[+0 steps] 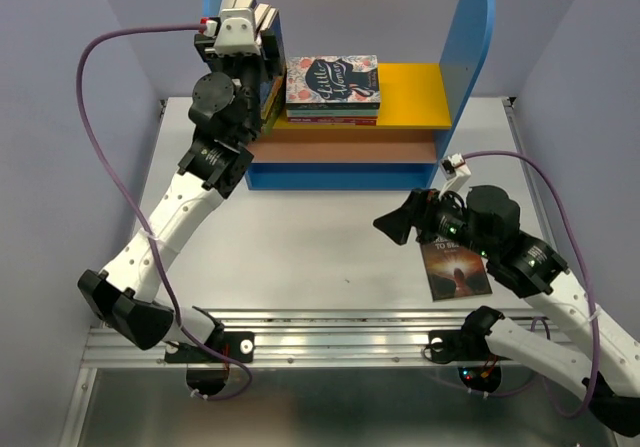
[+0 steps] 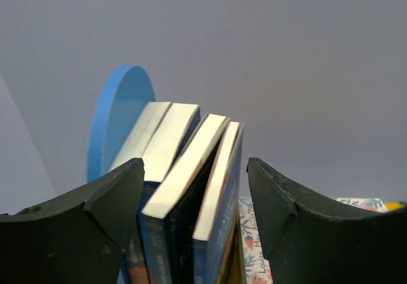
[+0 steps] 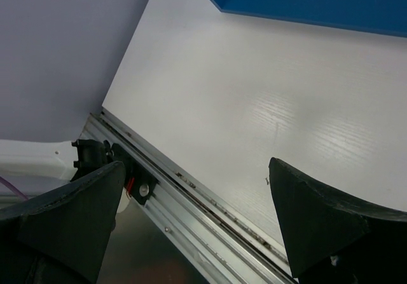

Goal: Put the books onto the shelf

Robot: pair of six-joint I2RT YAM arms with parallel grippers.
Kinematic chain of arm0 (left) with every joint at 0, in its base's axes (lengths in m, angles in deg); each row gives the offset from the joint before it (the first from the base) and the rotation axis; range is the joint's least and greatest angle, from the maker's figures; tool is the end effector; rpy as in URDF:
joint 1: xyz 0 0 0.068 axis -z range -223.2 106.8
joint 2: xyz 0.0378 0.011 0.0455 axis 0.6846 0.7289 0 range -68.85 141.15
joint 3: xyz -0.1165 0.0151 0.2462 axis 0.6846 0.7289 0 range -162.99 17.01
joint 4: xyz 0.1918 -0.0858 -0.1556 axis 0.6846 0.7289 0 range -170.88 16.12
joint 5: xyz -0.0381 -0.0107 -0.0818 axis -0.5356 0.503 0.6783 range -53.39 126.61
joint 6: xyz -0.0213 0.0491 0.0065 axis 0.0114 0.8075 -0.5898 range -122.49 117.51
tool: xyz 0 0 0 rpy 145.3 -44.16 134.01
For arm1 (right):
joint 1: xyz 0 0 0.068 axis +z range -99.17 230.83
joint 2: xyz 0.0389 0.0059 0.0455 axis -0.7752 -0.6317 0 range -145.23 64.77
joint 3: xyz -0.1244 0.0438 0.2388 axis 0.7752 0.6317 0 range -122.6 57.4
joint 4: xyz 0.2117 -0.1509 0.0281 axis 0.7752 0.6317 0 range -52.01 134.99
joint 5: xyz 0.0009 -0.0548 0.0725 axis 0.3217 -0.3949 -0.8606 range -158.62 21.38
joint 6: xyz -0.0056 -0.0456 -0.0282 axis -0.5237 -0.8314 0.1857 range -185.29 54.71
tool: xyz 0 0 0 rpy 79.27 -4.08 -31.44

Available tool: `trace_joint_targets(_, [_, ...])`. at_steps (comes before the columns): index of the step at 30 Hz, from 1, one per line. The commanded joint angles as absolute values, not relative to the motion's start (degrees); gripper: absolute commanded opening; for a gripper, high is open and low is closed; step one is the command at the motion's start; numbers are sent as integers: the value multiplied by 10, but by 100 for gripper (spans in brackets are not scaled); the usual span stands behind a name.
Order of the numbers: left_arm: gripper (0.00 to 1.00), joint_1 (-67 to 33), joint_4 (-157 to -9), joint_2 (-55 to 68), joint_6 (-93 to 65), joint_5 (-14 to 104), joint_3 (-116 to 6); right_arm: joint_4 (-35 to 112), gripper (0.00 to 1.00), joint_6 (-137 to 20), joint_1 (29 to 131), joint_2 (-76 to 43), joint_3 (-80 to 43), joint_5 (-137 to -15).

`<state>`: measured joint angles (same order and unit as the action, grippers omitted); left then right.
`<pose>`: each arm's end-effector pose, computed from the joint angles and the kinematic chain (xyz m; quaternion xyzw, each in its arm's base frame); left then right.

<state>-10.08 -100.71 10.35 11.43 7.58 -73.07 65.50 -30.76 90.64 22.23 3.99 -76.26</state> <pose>0.2525 -0.1441 0.5316 -0.0087 0.5259 -0.0181 0.8503 0.1195 0.1058 0.3658 -0.0766 0.7975 0.4027 0.4427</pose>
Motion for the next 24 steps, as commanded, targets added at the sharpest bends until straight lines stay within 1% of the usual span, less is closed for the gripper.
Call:
trace_joint_targets(1, [78,-104,-1036,81,133,43,-763,614,100,-304,908,224,44,-782])
trace_joint_targets(2, [80,-104,-1036,79,133,43,-773,614,100,-305,908,222,44,-782])
trace_joint_targets(3, [88,-104,-1036,78,132,42,-781,613,100,-305,908,221,44,-782])
trace_joint_targets(4, [91,-103,-1027,77,129,44,-798,612,100,-305,908,219,44,-784])
trace_joint_targets(6, [99,-102,-1010,74,120,45,-818,610,100,-305,908,217,45,-786])
trace_joint_targets(10, [99,-101,-961,55,84,66,-846,608,100,-306,908,211,46,-789])
trace_joint_targets(15, [99,-101,-935,-8,21,82,-803,603,100,-307,908,205,54,-796])
trace_joint_targets(16, [99,-101,-924,-19,10,113,-793,602,100,-307,908,204,55,-796])
trace_joint_targets(18, [99,-101,-882,-51,-13,145,-756,602,100,-307,908,204,56,-795])
trace_joint_targets(19, [99,-102,-854,-64,-66,166,-736,602,100,-306,908,205,57,-795])
trace_joint_targets(20, [99,-102,-843,-97,-97,167,-686,602,100,-304,908,206,59,-793])
trace_joint_targets(21, [99,-102,-834,-114,-162,182,-654,601,100,-300,908,212,65,-792])
trace_joint_targets(22, [99,-102,-834,-135,-163,182,-616,601,100,-299,908,212,68,-790])
trace_joint_targets(23, [99,-102,-854,-174,-200,222,-537,601,100,-297,908,218,72,-788])
trace_joint_targets(24, [99,-102,-874,-191,-214,246,-500,600,100,-296,908,221,76,-787])
